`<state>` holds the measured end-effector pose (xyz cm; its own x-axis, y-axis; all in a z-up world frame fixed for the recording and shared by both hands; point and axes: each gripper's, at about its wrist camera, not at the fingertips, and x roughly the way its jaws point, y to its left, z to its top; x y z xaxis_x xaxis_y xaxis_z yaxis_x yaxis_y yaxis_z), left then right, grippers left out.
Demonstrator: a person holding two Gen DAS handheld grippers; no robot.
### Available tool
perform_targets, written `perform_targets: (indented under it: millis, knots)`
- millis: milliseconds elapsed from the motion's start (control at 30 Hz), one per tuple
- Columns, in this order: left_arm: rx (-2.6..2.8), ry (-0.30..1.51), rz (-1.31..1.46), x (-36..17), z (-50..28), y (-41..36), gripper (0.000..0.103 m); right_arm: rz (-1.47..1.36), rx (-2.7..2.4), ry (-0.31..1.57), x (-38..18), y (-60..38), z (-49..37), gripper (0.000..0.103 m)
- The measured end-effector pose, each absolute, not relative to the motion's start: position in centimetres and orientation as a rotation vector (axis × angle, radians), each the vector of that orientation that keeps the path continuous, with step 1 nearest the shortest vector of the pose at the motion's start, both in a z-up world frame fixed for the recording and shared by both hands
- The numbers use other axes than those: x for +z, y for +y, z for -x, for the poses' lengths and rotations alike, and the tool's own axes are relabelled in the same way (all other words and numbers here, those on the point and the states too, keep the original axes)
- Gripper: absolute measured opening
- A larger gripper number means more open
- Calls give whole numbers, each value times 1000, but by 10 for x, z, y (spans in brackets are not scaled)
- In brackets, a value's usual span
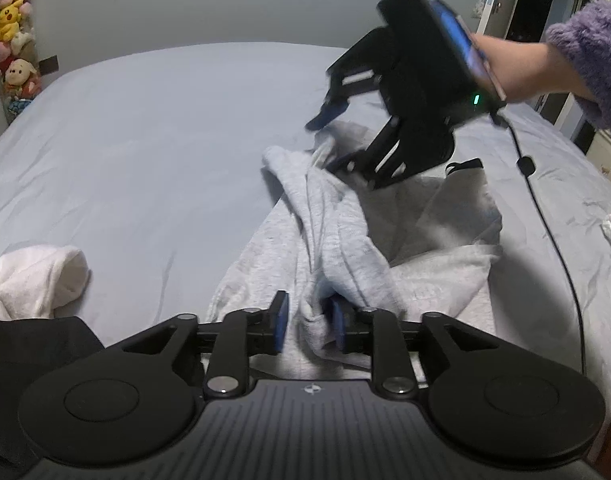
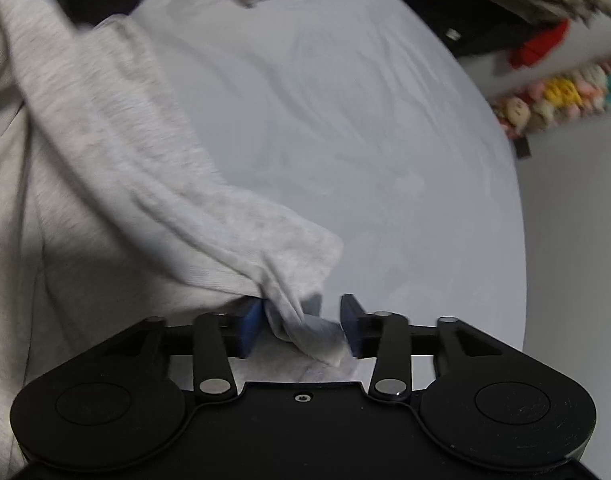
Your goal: Fold clothes
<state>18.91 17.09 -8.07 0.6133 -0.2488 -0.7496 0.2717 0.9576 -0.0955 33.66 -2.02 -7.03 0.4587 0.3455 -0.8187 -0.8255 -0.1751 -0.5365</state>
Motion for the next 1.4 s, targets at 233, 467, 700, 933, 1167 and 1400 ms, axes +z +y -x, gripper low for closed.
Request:
perform_targets:
  millis: [233, 467, 700, 933, 1167, 1400]
  knots:
    - [-274, 857, -178, -60, -170, 161, 36, 1291, 1061, 457, -31, -64, -328, 41]
    - [-351, 820, -425, -32, -139, 132, 41, 1334, 1148, 485, -21, -116, -274, 41]
    - [-475, 782, -733, -39, -127, 76, 46, 1445, 1218, 433, -40, -160, -216, 41]
    - [-466, 863, -678, -61, -155, 76, 41, 1483, 1207, 396, -81, -179, -187, 38]
    - [-390, 912, -606, -66, -167, 96, 25, 1512, 1126, 376, -99, -173, -198, 7]
    - [-327, 930, -553, -66, -171, 119, 23, 1402, 1049, 326, -59, -159, -226, 5]
